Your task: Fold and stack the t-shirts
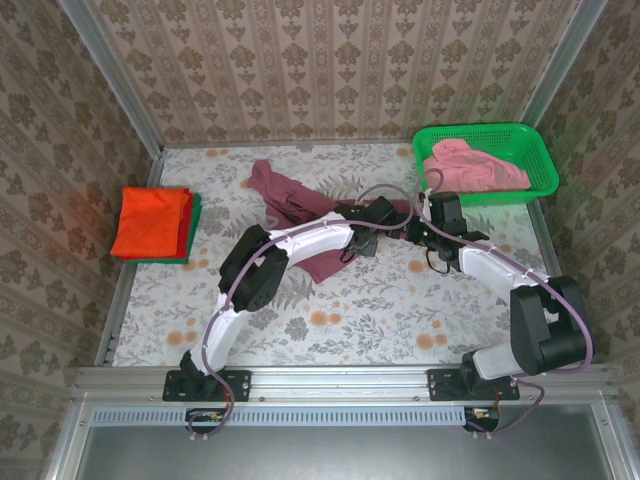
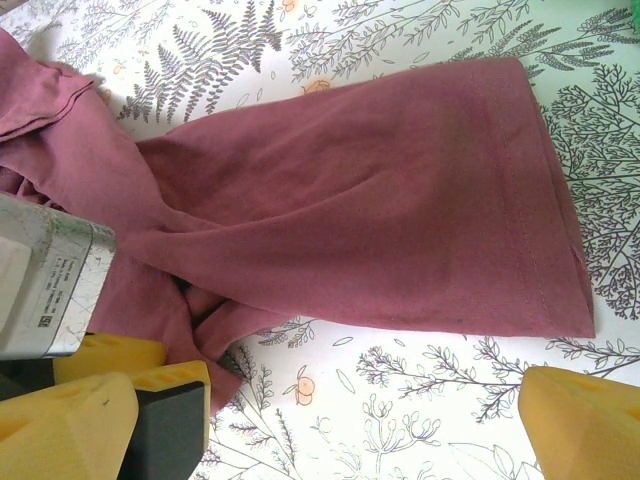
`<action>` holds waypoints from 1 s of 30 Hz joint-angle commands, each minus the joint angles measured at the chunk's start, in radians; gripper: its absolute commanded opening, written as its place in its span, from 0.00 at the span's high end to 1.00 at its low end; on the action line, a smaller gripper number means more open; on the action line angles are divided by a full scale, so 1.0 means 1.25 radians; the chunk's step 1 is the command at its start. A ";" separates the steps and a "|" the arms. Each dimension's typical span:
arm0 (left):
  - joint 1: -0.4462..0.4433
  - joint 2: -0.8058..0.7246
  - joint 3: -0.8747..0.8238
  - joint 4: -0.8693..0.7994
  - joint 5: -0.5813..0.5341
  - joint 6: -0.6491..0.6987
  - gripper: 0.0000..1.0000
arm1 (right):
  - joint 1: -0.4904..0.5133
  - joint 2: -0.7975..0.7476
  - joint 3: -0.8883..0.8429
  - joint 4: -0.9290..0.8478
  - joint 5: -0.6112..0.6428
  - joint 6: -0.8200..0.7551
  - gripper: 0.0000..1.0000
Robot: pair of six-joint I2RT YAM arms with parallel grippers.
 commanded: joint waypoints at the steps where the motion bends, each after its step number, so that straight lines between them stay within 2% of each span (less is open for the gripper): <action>1: -0.006 0.026 0.017 -0.004 0.006 0.000 0.70 | -0.003 -0.006 -0.004 0.004 -0.016 0.015 0.01; 4: -0.005 0.027 0.016 -0.001 0.012 0.000 0.78 | -0.003 -0.005 -0.004 0.005 -0.019 0.016 0.01; 8: -0.005 0.001 -0.008 0.018 0.006 -0.002 1.00 | -0.003 -0.005 -0.005 0.006 -0.020 0.018 0.01; 12: -0.007 -0.059 -0.050 0.042 -0.019 -0.002 1.00 | -0.003 -0.003 -0.004 0.008 -0.018 0.018 0.01; 21: -0.007 -0.283 -0.186 0.081 -0.098 -0.002 1.00 | -0.004 0.037 0.000 0.020 -0.014 0.037 0.01; 27: 0.004 -0.465 -0.342 0.087 -0.169 -0.030 1.00 | -0.004 0.073 0.007 0.029 -0.020 0.055 0.01; 30: 0.034 -0.591 -0.446 0.082 -0.189 -0.057 1.00 | -0.004 0.095 0.017 0.024 -0.010 0.054 0.02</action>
